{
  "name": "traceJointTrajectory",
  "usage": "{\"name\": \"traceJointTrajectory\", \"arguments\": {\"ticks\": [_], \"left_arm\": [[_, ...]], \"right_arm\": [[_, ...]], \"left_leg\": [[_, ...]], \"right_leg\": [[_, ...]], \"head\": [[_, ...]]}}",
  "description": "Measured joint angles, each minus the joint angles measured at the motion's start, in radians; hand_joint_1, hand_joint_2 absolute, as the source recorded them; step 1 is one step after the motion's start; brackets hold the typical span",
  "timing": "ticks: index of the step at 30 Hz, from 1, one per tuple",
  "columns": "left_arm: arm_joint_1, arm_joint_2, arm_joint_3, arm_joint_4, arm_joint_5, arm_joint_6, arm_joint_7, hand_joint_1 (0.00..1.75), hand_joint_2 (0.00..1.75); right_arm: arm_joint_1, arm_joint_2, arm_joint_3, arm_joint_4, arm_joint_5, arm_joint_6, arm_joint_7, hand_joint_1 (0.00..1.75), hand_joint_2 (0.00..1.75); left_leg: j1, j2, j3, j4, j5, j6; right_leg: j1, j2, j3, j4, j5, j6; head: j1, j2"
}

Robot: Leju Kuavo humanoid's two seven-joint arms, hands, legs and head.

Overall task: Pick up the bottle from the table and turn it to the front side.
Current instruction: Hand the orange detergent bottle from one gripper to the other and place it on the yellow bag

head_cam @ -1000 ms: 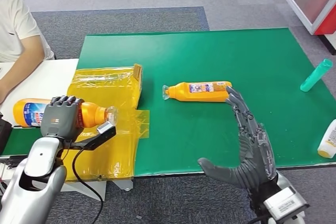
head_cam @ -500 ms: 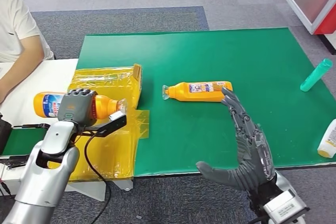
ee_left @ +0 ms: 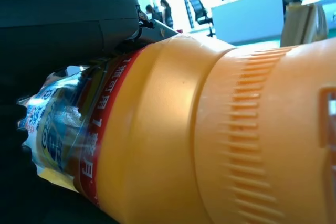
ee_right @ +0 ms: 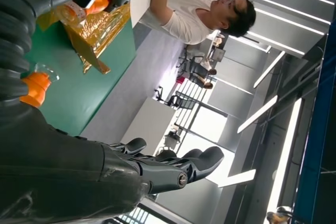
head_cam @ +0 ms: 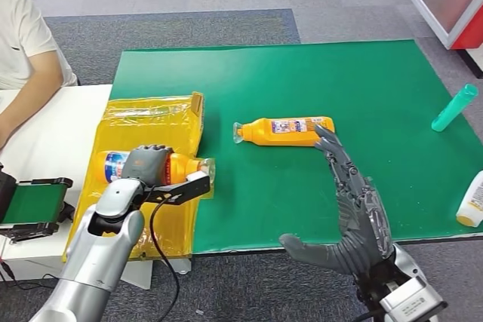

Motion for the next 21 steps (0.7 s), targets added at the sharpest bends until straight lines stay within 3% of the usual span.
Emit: {"name": "traceJointTrajectory", "arguments": {"ticks": [9,13,21], "left_arm": [[-0.019,-0.037,0.024,0.113,0.046,-0.039,-0.023,1.75,1.75],[-0.029,-0.038,0.034,0.133,0.052,-0.038,-0.024,0.04,1.75],[-0.029,-0.044,0.043,0.136,0.051,-0.027,-0.011,0.00,1.75]], "right_arm": [[-0.011,-0.006,-0.002,0.016,-0.015,-0.003,-0.019,0.00,1.75],[-0.011,-0.010,-0.003,0.016,-0.016,-0.003,-0.020,0.00,1.75],[-0.010,-0.011,-0.006,0.016,-0.009,-0.004,-0.017,0.00,1.75]], "left_leg": [[0.000,0.000,0.000,0.000,0.000,0.000],[0.000,0.000,0.000,0.000,0.000,0.000],[0.000,0.000,0.000,0.000,0.000,0.000]], "right_leg": [[0.000,0.000,0.000,0.000,0.000,0.000],[0.000,0.000,0.000,0.000,0.000,0.000],[0.000,0.000,0.000,0.000,0.000,0.000]], "head": [[0.000,0.000],[0.000,0.000],[0.000,0.000]]}}
